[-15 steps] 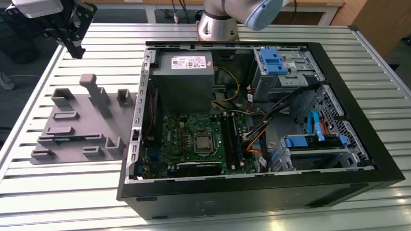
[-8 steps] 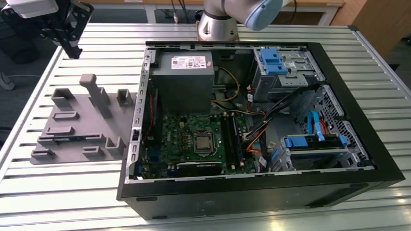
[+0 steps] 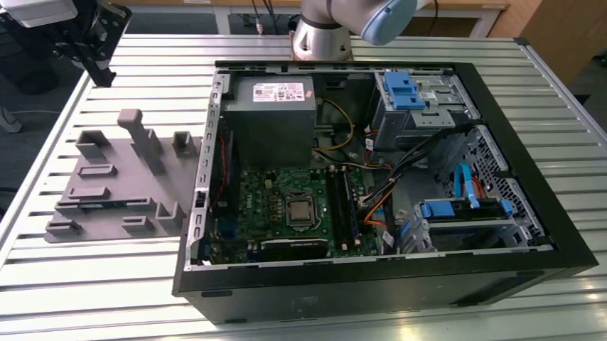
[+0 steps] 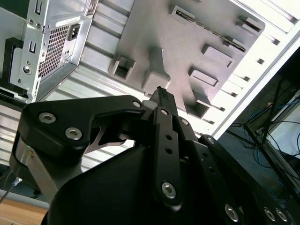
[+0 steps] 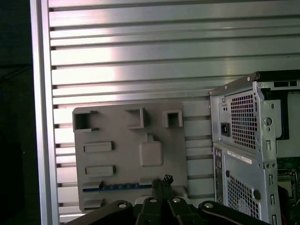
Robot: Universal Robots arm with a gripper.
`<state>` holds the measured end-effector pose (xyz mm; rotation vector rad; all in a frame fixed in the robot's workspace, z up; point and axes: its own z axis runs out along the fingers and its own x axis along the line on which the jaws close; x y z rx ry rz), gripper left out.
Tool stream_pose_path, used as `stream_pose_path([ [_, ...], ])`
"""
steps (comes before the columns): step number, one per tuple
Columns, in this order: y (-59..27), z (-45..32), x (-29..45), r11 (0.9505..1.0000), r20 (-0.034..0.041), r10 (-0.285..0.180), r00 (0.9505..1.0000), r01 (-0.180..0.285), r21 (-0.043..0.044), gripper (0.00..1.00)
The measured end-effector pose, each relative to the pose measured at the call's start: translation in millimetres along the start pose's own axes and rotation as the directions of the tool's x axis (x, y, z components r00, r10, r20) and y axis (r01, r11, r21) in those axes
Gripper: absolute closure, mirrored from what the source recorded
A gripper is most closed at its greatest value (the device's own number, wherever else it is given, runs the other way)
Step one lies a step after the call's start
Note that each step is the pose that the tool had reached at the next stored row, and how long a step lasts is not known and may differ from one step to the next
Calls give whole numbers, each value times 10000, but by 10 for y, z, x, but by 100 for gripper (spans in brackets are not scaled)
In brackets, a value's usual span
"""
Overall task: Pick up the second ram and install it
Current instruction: 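Reach for the second ram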
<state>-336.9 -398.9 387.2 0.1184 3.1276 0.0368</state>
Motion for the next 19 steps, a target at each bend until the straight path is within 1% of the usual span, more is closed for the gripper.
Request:
stream_pose_path([
  [15,-7,8,90,10000,-13,0,10000,0,1,89],
  [19,-10,10,124,10000,-15,1,10000,-1,1,89],
])
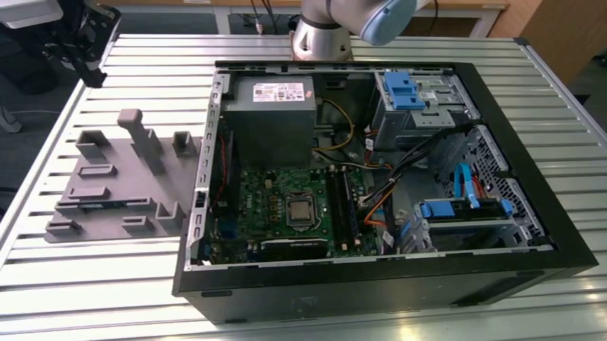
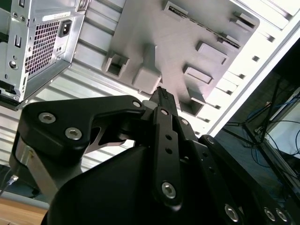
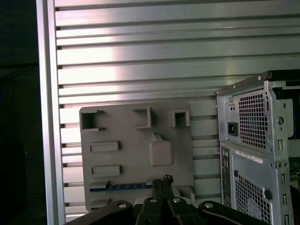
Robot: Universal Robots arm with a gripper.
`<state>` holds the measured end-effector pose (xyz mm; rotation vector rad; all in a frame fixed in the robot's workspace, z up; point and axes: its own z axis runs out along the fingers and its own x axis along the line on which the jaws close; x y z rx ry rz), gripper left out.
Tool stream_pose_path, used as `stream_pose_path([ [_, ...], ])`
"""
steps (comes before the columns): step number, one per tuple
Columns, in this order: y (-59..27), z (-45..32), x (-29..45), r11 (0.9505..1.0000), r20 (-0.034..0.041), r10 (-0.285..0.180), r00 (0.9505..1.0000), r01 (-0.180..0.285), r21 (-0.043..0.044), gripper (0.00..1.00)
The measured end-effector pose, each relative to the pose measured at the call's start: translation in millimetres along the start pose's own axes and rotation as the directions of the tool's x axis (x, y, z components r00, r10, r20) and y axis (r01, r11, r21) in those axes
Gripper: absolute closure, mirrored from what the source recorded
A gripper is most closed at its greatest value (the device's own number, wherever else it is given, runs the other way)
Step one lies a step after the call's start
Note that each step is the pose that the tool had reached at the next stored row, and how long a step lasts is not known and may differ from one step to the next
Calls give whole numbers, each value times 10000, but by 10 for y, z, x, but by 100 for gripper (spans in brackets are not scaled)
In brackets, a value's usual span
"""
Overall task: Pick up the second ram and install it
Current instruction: 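Reach for the second ram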
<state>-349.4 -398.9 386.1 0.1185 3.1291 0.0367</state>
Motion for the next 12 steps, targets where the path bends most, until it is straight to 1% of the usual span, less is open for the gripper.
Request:
stream_pose_path([
  [6,-13,9,72,10000,-1,-1,10000,1,0,89],
  [12,-87,21,133,10000,-1,-1,10000,1,-1,89],
])
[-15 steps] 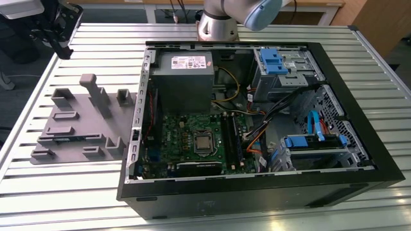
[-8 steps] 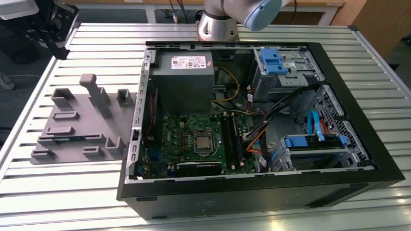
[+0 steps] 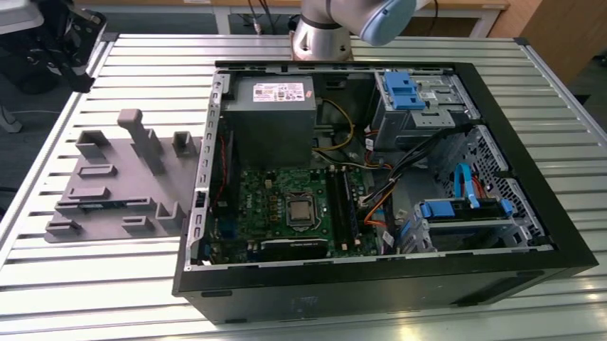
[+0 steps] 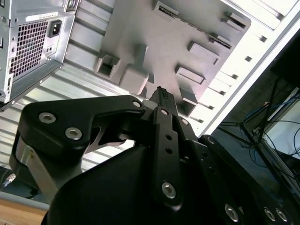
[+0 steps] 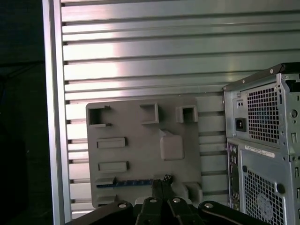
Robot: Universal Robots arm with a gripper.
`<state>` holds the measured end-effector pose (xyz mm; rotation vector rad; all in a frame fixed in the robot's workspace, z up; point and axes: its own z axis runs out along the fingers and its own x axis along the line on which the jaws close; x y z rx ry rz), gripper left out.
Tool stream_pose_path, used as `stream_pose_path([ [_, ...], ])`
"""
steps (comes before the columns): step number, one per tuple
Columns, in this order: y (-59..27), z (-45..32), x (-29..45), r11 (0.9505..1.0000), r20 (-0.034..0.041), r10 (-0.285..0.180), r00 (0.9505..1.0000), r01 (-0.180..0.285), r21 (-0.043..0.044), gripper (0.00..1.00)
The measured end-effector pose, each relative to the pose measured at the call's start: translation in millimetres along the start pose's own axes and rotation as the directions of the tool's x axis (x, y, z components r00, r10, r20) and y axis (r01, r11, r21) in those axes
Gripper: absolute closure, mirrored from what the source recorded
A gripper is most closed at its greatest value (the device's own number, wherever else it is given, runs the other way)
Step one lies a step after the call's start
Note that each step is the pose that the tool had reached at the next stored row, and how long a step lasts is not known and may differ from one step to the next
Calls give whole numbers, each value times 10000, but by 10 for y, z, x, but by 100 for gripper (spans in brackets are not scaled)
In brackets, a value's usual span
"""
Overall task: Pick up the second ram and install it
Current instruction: 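Reach for the second ram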
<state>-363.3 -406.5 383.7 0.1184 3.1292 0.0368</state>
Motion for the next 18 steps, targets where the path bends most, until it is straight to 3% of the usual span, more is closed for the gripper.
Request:
stream_pose_path([
  [13,-296,26,145,10000,0,1,10000,-1,1,89],
  [18,-374,31,180,10000,-2,0,10000,0,1,89],
])
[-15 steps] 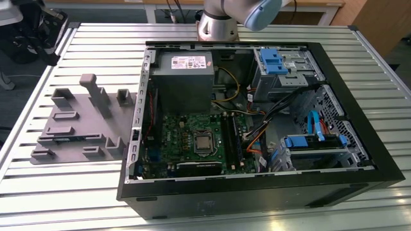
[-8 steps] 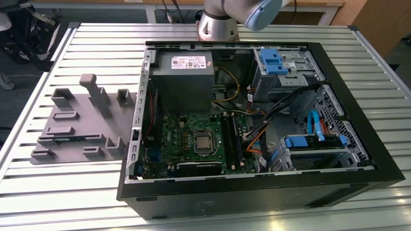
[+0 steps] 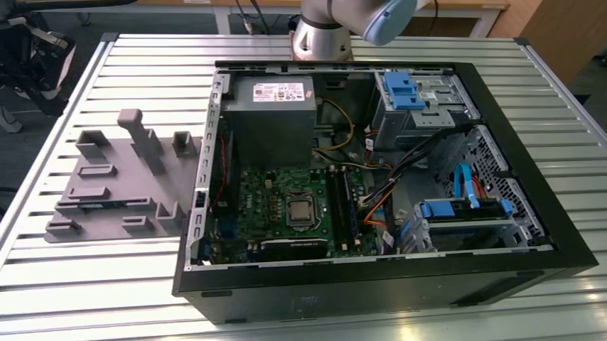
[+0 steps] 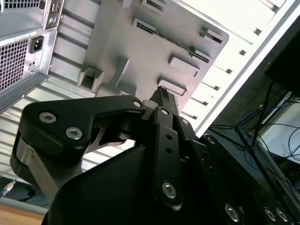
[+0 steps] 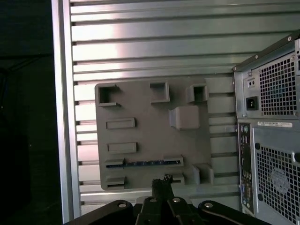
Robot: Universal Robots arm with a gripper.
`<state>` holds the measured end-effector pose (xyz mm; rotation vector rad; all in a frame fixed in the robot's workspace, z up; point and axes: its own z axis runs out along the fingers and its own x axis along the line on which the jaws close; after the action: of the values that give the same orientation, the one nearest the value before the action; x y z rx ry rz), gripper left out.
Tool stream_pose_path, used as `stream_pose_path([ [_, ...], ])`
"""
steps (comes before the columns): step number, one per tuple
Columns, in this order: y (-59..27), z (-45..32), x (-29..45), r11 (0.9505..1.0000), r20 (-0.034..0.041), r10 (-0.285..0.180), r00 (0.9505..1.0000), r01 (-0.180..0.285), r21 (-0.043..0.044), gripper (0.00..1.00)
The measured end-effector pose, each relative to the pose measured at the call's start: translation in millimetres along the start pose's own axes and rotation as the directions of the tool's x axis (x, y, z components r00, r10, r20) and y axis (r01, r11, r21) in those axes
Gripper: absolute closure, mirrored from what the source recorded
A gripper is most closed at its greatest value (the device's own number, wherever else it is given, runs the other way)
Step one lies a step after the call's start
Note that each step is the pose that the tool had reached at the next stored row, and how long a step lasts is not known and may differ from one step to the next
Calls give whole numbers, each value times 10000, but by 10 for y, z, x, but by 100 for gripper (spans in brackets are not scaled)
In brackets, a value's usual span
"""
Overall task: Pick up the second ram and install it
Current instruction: 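Reach for the second ram, then pick up the second ram and move it above second insertion slot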
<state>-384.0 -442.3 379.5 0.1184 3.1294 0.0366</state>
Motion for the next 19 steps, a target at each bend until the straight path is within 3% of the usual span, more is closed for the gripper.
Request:
stream_pose_path([
  [15,-6,0,7,10000,0,-1,10000,1,0,89],
  [19,-6,1,8,9993,-9,-371,9993,371,-1,89],
])
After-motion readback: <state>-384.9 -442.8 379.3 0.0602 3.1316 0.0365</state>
